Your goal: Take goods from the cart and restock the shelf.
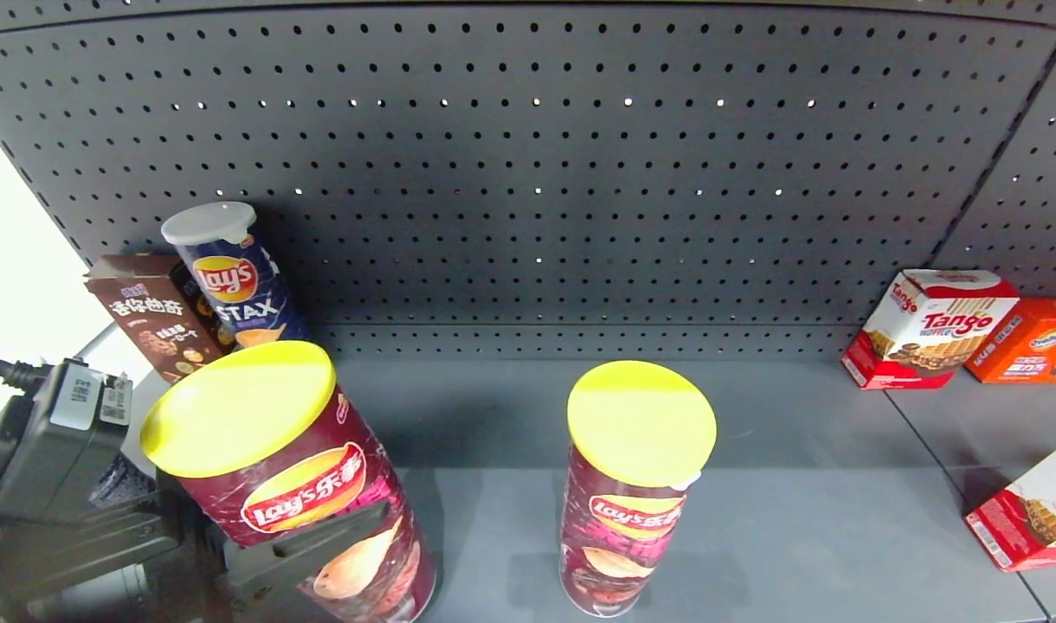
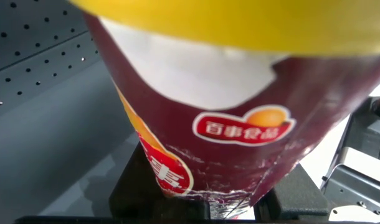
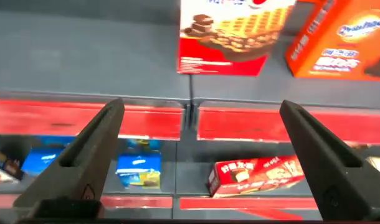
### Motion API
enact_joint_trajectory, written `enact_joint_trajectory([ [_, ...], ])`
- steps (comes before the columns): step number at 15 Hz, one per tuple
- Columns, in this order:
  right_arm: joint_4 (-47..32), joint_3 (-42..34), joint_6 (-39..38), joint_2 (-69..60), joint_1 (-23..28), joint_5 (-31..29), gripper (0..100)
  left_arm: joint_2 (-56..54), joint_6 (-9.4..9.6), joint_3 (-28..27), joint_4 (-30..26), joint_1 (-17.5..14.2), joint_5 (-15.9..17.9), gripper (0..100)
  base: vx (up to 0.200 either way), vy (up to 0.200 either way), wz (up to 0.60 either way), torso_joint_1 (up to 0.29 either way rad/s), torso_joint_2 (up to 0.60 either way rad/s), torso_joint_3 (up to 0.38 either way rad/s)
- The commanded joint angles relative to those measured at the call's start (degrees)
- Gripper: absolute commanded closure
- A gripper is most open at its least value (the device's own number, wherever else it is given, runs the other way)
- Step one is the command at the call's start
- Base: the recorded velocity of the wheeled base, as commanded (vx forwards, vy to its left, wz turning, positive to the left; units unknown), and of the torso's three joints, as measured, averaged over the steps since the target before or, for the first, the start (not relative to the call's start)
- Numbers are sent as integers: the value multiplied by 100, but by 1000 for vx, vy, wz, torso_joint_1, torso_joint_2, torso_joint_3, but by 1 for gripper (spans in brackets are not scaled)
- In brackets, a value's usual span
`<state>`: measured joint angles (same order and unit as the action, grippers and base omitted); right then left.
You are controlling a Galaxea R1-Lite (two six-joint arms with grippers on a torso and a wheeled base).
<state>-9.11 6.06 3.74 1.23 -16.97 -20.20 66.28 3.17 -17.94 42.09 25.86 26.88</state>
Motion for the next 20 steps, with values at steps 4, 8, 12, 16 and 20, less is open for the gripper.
enact_joint_trajectory([
  [4,41,-35,-67,475,941,-28,0,8,-9,-69,-8,-10,1,100,0,0,0,0,0,0],
  [8,1095,-536,-313,475,906,719,0,8,-18,-95,-8,-46,1,100,0,0,0,0,0,0],
  [12,946,-606,-251,475,906,2336,0,8,-27,-122,1,-37,1,100,0,0,0,0,0,0],
  [16,937,-606,-322,475,915,2284,0,25,-27,-253,-8,-54,1,100,0,0,0,0,0,0],
  [20,928,-606,-348,-53,1644,2275,0,140,-71,-438,-35,-28,10,100,0,0,0,0,0,0],
])
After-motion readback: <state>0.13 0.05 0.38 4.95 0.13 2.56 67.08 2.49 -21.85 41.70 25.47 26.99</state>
